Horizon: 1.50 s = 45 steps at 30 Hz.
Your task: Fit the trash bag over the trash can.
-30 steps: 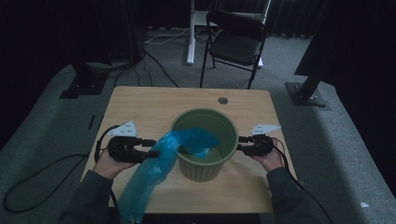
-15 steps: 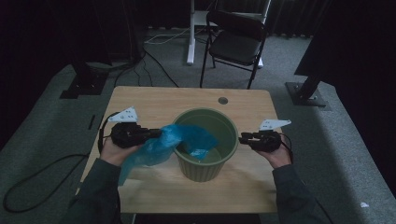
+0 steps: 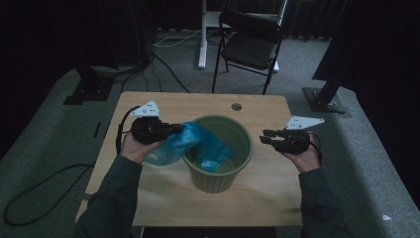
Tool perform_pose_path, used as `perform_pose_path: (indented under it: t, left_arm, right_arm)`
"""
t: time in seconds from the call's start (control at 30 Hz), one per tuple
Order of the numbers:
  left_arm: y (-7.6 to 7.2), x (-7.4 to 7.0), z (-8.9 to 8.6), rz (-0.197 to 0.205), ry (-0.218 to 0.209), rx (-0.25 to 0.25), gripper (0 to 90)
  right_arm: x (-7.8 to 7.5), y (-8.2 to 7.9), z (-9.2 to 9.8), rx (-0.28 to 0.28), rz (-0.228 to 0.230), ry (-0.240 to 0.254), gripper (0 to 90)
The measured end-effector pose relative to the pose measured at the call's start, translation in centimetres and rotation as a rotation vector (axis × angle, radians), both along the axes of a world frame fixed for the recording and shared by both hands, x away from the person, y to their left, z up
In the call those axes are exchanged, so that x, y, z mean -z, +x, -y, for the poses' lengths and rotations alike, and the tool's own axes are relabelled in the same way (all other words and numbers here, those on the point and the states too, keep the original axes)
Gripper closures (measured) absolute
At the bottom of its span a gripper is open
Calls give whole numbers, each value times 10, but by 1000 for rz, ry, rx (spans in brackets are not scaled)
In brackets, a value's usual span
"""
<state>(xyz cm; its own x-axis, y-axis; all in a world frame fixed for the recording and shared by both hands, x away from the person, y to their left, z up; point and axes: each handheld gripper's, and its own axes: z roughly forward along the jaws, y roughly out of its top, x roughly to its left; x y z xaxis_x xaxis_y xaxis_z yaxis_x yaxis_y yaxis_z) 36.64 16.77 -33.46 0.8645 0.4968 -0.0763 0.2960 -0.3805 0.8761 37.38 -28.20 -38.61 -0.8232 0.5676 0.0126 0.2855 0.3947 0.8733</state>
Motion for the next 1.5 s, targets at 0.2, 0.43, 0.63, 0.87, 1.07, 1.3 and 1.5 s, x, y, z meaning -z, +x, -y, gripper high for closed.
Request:
perform_pose_path:
  t: [0.2, 0.43, 0.63, 0.87, 1.07, 1.3, 1.5]
  left_arm:
    - [7, -9, 13, 21, -5, -3, 894]
    - [15, -14, 28, 28, -16, -12, 894]
    - [19, -14, 37, 25, -11, -11, 894]
    - [23, -17, 51, 29, -6, -6, 894]
    - [25, -16, 63, 27, 0, 7, 894]
    - [26, -15, 65, 21, 8, 8, 891]
    - [24, -18, 57, 33, -2, -13, 782]
  right_arm:
    - [-18, -2, -12, -42, 33, 6, 666]
    - [-30, -3, -42, -112, 67, -3, 645]
    - [-35, -6, -64, -163, 80, -22, 646]
    - [-35, -5, -84, -202, 83, -25, 623]
    - [-37, -4, -100, -218, 96, -10, 574]
    - [-41, -4, -114, -250, 114, -23, 712]
    - [-40, -3, -117, -221, 132, -70, 897]
